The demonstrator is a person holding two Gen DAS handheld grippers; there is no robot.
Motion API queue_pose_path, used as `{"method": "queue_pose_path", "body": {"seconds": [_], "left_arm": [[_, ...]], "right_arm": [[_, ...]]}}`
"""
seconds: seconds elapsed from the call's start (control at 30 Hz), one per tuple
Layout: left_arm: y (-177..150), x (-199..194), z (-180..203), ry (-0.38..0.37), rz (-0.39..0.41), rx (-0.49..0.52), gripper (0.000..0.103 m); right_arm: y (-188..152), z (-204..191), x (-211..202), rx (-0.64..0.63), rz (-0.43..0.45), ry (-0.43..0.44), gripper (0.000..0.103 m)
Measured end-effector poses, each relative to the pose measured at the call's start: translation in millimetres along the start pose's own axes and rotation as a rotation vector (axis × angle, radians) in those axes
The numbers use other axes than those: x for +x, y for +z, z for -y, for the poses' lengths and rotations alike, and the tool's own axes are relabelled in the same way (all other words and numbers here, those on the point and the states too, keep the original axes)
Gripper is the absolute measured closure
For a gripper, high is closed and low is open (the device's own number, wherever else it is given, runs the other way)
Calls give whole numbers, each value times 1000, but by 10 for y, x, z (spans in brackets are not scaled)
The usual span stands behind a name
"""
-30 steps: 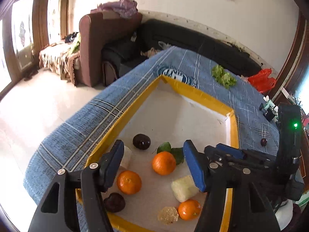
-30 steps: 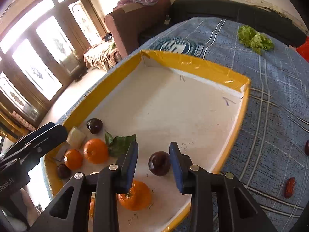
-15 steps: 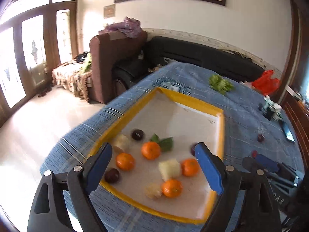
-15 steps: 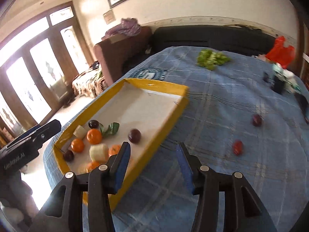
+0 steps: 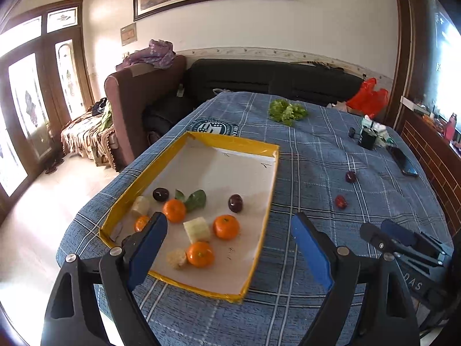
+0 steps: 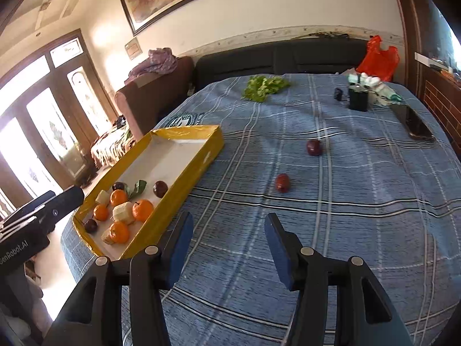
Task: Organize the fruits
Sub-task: 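Lift both open tools away from the tray toward the last fruit, then grasp the last dark plum with the right tool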
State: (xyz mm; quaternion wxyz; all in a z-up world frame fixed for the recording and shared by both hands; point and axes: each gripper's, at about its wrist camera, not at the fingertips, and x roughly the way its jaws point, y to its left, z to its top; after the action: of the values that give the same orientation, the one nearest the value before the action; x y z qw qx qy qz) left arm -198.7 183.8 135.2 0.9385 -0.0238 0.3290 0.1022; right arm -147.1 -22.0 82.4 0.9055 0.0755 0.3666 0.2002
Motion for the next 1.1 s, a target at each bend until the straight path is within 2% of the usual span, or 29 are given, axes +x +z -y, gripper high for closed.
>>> {"method": "queue_pose_path", "body": {"seconds": [0.33,0.53,0.7,0.9,1.1], "left_arm": [[-26,-5,158,-17,-18,20,15],[-51,91,142,-65,-62,-6,15],[-92,228,204,-123,-100,-12,15],[-152,420,411,-209,-139,20,15],[-174,631,543,-198,-185,62,16]], "right_arm": [[-27,217,-124,32,21,-22,43],[-26,399,-132,51,21,-53,43],[59,682,-95,58,4,-126,43],[401,1040,198,86,-40,-159,43],[643,1205,653,148,-108,-133,43]]}}
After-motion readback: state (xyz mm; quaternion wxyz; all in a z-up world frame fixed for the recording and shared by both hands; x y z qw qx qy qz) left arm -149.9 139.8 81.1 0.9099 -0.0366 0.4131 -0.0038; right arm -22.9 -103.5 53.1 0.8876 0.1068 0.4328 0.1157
